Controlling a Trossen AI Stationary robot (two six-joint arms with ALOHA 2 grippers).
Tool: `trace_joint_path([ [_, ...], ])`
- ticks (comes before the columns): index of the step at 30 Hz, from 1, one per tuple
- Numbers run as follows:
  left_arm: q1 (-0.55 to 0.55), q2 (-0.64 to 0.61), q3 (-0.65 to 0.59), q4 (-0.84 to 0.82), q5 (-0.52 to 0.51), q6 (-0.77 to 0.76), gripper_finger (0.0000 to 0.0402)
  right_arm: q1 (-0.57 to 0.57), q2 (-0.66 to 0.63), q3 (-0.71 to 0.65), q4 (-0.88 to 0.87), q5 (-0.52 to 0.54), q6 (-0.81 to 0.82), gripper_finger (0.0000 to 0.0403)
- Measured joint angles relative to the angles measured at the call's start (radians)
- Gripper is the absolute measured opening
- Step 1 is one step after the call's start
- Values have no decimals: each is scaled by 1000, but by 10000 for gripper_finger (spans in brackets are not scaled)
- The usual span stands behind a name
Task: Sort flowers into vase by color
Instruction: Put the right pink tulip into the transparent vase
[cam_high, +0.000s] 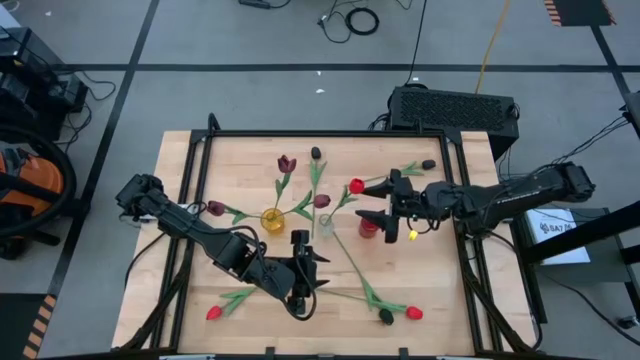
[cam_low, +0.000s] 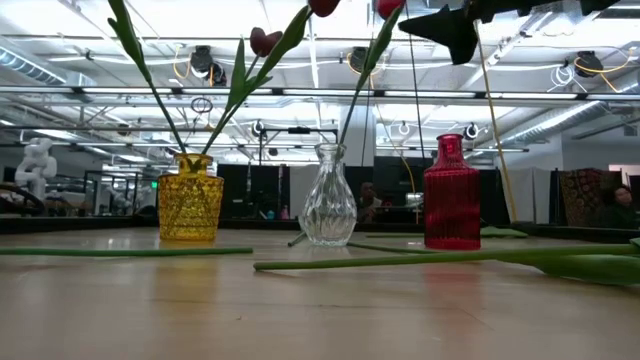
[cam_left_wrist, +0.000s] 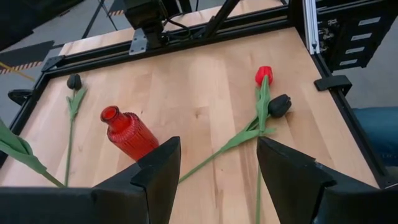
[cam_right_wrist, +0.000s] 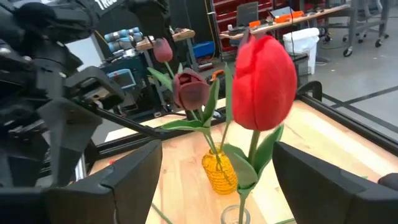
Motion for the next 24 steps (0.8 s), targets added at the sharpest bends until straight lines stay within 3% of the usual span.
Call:
trace_joint_path([
  [9, 0, 0, 0, 0, 0, -1, 219, 1, -49, 0, -121, 3, -1, 297],
  [18, -4, 0, 0, 7, 13, -1, 219, 13, -182, 0, -280, 2, 10, 297],
  [24, 2, 51, 0, 157, 60, 28, 219, 31, -275, 0, -389, 3, 46, 297],
])
